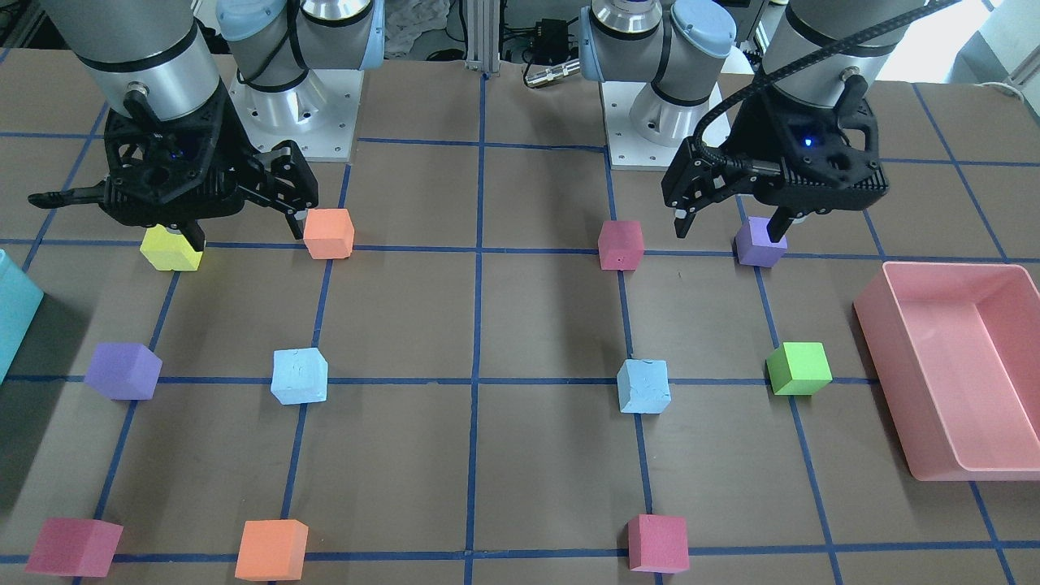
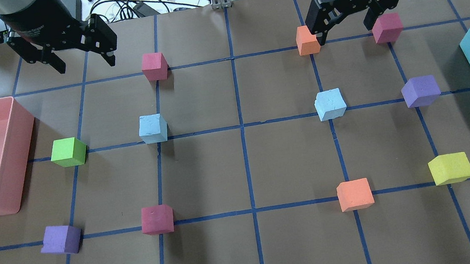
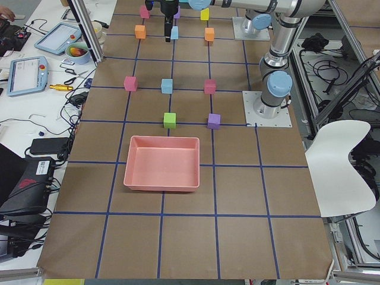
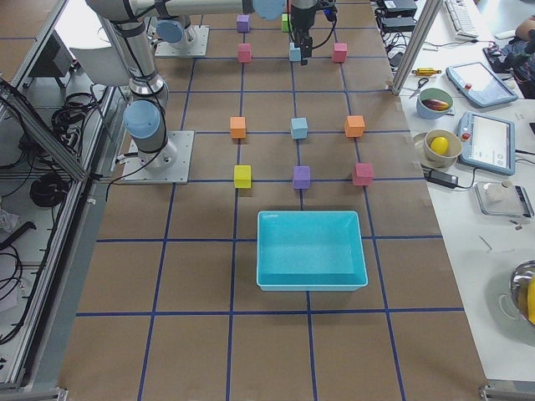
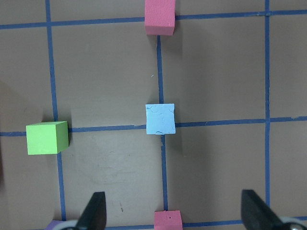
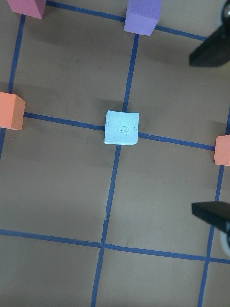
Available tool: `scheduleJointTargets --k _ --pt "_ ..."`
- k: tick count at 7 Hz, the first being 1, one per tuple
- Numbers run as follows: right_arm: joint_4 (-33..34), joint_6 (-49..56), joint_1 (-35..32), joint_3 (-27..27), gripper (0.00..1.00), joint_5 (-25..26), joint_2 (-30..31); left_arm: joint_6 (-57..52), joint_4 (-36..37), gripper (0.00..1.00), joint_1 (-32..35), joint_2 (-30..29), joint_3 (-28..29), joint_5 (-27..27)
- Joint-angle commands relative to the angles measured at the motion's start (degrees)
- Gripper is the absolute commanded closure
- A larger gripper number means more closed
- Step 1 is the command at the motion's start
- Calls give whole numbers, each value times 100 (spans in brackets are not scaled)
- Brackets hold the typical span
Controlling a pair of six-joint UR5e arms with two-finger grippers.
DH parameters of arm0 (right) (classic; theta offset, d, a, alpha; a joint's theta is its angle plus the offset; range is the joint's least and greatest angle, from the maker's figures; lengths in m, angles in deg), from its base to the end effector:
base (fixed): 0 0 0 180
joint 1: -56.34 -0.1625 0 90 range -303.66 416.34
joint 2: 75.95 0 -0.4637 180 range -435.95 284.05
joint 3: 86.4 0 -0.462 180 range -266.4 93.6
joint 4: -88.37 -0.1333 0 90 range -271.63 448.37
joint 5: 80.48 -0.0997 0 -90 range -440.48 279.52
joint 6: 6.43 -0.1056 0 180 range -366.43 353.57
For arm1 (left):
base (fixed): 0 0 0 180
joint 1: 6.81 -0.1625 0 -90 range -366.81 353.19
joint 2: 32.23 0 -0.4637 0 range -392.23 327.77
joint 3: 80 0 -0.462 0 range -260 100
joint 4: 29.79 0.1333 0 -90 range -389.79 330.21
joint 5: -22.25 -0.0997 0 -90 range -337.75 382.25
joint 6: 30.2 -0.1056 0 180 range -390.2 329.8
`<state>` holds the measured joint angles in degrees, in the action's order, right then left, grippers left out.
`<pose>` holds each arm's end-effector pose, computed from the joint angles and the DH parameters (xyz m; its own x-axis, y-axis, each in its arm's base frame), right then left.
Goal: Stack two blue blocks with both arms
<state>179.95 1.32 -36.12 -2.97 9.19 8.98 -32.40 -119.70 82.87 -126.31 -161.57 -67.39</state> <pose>0.1599 -0.6017 0.5364 -0.9841 -0.1774 0.0015 -0.1772 0.9827 -0.0540 -0.1306 -0.6020 0.5625 -0.9994 0.0332 0.0033 0.0328 0.9964 -0.0776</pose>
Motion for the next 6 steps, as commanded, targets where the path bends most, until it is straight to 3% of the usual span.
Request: scheduleJointTargets --k 1,5,6 --pt "1 -28 0 -11 0 -2 -38 -9 9 0 5 -23 0 0" --pt "-26 -72 0 50 0 -2 -64 -9 18 0 5 12 -105 -1" --pt "96 -98 0 303 0 -29 -116 -9 35 0 5 21 -114 -1"
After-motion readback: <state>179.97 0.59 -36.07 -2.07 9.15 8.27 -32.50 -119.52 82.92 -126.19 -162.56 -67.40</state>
